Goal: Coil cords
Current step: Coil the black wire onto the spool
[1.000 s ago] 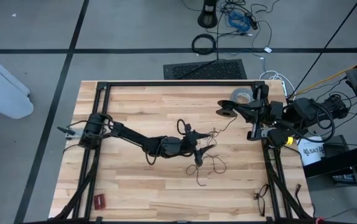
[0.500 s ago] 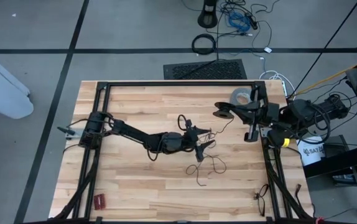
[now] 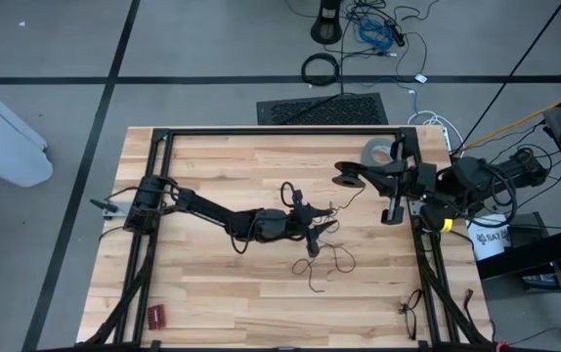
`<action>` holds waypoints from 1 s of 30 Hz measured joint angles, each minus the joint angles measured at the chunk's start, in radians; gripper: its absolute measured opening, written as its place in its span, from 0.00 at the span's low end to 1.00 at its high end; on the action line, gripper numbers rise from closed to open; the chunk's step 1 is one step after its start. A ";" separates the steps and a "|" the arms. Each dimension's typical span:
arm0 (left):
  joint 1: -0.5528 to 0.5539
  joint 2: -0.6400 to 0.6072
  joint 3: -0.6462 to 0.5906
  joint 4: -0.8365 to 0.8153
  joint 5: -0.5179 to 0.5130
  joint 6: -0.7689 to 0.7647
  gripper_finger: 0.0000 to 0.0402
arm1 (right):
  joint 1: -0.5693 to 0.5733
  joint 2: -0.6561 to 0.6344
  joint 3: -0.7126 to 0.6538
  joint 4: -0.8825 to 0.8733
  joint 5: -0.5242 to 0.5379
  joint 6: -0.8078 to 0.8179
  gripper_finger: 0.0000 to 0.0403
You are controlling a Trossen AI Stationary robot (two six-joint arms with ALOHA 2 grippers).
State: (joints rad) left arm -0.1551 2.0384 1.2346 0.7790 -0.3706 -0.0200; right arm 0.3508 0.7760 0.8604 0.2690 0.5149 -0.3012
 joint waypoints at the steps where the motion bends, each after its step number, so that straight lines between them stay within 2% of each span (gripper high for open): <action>1: 0.000 0.000 0.000 0.000 0.000 0.000 0.31 | 0.000 0.003 0.000 0.007 -0.006 -0.001 0.00; 10: 0.000 0.000 0.000 -0.001 0.024 0.011 0.28 | 0.000 0.024 0.000 0.019 -0.024 0.000 0.00; 13: 0.000 0.000 0.000 -0.001 0.030 0.027 0.20 | 0.000 0.025 0.000 0.019 -0.024 0.000 0.00; 17: -0.003 0.000 0.000 -0.005 0.031 0.027 0.04 | 0.000 0.025 0.000 0.019 -0.023 0.000 0.00; 23: -0.041 -0.003 0.001 -0.060 0.028 0.026 0.02 | 0.000 0.019 0.000 0.017 -0.016 -0.022 0.00; 26: -0.080 -0.004 0.001 -0.091 -0.014 0.016 0.01 | 0.000 0.007 0.000 0.015 -0.015 -0.027 0.00; 30: -0.138 -0.011 0.002 -0.169 -0.134 0.011 0.01 | 0.000 -0.016 0.000 -0.002 -0.015 -0.029 0.00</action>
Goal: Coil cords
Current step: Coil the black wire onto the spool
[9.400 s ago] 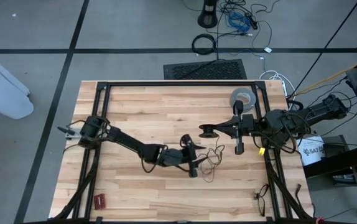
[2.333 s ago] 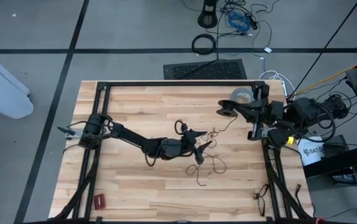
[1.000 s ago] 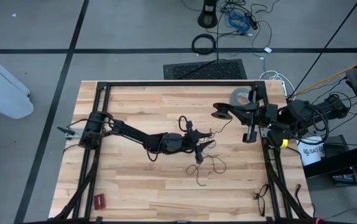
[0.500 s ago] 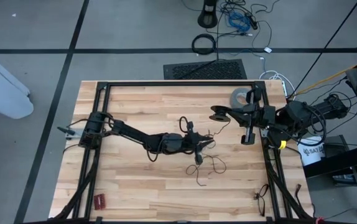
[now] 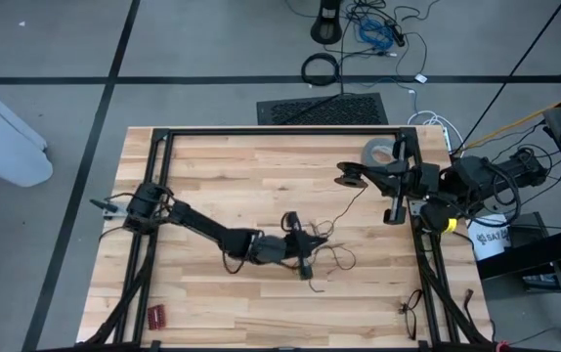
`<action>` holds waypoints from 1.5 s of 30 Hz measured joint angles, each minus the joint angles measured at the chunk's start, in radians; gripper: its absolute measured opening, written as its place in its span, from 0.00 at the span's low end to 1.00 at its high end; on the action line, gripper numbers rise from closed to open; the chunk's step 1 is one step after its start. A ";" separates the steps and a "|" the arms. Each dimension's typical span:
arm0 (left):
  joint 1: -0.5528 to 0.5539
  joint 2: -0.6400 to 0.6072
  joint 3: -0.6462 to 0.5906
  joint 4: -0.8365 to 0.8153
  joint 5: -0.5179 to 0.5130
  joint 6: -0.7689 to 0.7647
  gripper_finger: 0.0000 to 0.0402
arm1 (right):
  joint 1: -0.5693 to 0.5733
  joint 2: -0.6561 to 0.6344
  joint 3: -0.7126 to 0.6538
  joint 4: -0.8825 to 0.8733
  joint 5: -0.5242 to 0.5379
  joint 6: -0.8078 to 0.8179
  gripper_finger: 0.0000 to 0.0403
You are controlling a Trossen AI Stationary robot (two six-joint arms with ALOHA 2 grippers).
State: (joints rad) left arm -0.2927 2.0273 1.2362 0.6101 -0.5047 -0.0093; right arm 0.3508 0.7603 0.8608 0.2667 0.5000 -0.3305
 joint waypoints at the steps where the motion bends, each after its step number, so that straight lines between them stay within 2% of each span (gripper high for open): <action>1: -0.013 -0.006 0.000 -0.035 -0.035 0.000 0.01 | 0.000 -0.006 0.000 -0.004 0.001 0.000 0.00; 7: -0.082 -0.082 0.000 -0.278 -0.179 -0.010 0.01 | 0.000 -0.053 0.000 -0.014 0.002 -0.008 0.00; 16: -0.151 -0.233 0.000 -0.572 -0.296 -0.066 0.01 | 0.000 -0.102 0.000 -0.025 0.002 -0.026 0.00; 24: -0.195 -0.325 0.000 -0.998 -0.334 -0.292 0.00 | 0.000 -0.116 0.000 -0.041 0.002 -0.026 0.00; 34: -0.237 -0.334 0.000 -1.438 -0.319 -0.646 0.04 | 0.000 -0.117 0.000 -0.043 0.003 -0.025 0.00; 41: -0.240 -0.334 0.000 -1.455 -0.312 -0.678 0.05 | 0.000 -0.117 0.000 -0.071 0.002 0.005 0.00; 45: -0.241 -0.334 0.000 -1.454 -0.275 -0.658 0.12 | 0.000 -0.108 0.000 -0.103 0.002 0.033 0.00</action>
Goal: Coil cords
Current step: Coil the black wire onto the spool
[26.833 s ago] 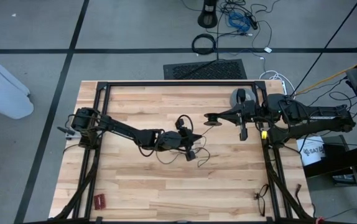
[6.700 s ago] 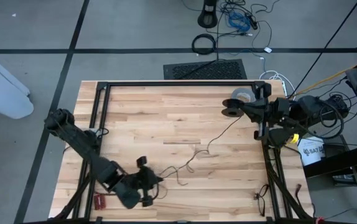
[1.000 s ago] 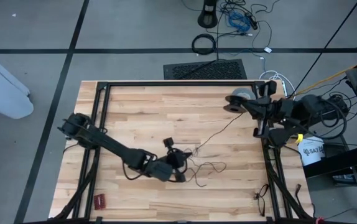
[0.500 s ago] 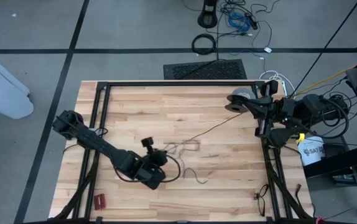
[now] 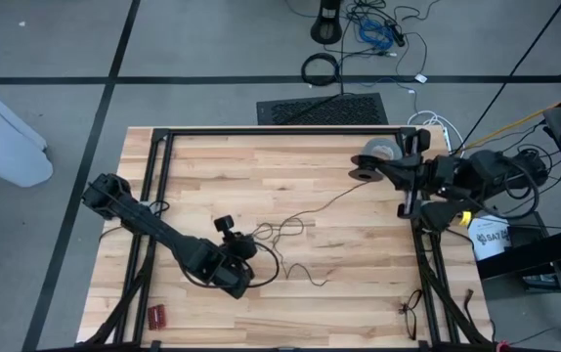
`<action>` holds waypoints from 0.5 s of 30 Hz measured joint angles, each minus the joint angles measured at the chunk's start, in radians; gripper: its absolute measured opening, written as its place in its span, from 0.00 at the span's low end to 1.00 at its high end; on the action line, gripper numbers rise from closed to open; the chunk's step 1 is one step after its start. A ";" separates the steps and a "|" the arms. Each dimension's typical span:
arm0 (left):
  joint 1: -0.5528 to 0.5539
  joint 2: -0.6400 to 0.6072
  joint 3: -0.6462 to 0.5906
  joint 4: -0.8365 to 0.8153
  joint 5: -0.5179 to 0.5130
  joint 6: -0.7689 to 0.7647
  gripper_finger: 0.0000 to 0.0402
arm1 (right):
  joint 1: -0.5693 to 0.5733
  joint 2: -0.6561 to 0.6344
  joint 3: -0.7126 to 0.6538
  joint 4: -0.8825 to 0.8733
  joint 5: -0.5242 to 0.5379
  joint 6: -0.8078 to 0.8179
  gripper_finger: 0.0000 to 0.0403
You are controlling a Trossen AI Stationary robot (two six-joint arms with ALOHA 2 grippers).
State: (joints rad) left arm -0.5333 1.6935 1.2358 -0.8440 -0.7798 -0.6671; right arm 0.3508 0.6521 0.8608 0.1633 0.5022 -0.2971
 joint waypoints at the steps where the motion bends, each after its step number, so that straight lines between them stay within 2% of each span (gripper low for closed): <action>1: 0.000 0.000 0.000 0.000 0.005 0.000 0.15 | 0.000 0.003 0.000 -0.008 0.000 0.004 0.00; 9: 0.001 -0.002 0.000 0.012 0.008 -0.007 0.43 | 0.000 0.039 0.000 -0.027 -0.001 0.049 0.00; 15: -0.003 -0.003 0.000 0.014 0.010 -0.006 0.54 | 0.000 0.081 0.000 -0.032 -0.002 0.073 0.00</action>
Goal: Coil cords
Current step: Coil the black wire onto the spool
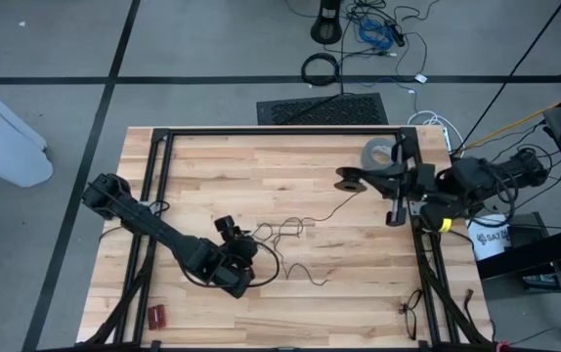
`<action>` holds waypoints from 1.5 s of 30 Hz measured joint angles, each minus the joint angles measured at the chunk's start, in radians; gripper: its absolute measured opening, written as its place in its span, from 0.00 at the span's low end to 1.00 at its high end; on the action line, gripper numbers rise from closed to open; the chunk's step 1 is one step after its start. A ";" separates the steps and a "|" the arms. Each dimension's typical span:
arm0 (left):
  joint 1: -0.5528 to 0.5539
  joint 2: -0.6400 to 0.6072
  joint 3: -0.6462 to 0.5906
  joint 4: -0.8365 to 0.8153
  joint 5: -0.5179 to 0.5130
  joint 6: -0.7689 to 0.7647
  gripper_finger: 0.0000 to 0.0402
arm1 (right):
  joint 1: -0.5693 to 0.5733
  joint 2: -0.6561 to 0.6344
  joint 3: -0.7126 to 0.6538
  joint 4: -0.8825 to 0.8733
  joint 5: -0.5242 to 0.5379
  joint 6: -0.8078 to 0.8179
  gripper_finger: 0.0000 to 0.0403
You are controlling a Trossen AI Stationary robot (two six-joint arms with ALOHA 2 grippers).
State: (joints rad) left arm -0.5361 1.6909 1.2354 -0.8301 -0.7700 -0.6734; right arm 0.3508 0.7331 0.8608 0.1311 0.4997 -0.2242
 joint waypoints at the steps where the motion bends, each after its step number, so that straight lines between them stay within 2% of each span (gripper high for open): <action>1: -0.003 -0.003 0.000 -0.004 0.000 0.002 0.55 | 0.000 0.005 0.000 -0.006 0.000 0.004 0.00; 6: -0.030 -0.038 -0.001 -0.033 0.022 -0.009 0.55 | 0.000 0.019 0.000 -0.051 -0.001 0.033 0.00; 11: -0.041 -0.127 0.020 0.137 0.041 0.050 0.57 | 0.000 0.018 0.000 -0.087 -0.002 0.032 0.00; 15: -0.025 -0.179 0.025 0.301 0.006 0.286 0.61 | 0.000 0.021 0.000 -0.099 -0.002 0.023 0.00; 19: 0.045 -0.185 0.023 0.504 -0.001 0.534 0.64 | -0.004 0.022 0.000 -0.088 -0.003 0.026 0.00; 22: 0.110 -0.159 -0.001 0.655 0.013 0.639 0.64 | -0.005 0.025 0.000 -0.081 -0.002 0.048 0.00; 23: 0.133 -0.146 -0.012 0.692 0.043 0.647 0.64 | -0.004 0.029 0.000 -0.084 -0.002 0.065 0.00; 25: 0.167 -0.117 -0.043 0.787 0.175 0.645 0.64 | -0.004 0.038 0.000 -0.105 -0.003 0.100 0.00; 28: 0.194 -0.059 -0.095 1.026 0.371 0.627 0.64 | -0.002 0.061 0.000 -0.106 -0.003 0.115 0.00; 29: 0.196 -0.037 -0.102 1.089 0.403 0.627 0.64 | -0.002 0.068 0.000 -0.093 -0.003 0.109 0.00; 32: 0.195 0.011 -0.106 1.164 0.404 0.628 0.64 | -0.002 0.075 0.000 -0.060 -0.003 0.102 0.00; 37: 0.198 0.037 -0.106 1.167 0.323 0.628 0.64 | -0.002 0.076 0.000 -0.074 -0.005 0.104 0.00; 42: 0.213 0.057 -0.106 1.230 0.325 0.629 0.64 | -0.002 0.086 0.000 -0.099 -0.006 0.106 0.00; 45: 0.231 0.077 -0.106 1.264 0.381 0.626 0.64 | -0.002 0.090 0.000 -0.090 -0.008 0.095 0.00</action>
State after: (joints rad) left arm -0.3050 1.7677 1.1294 0.4342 -0.3893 -0.0471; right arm 0.3489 0.8234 0.8608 0.0409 0.4917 -0.1290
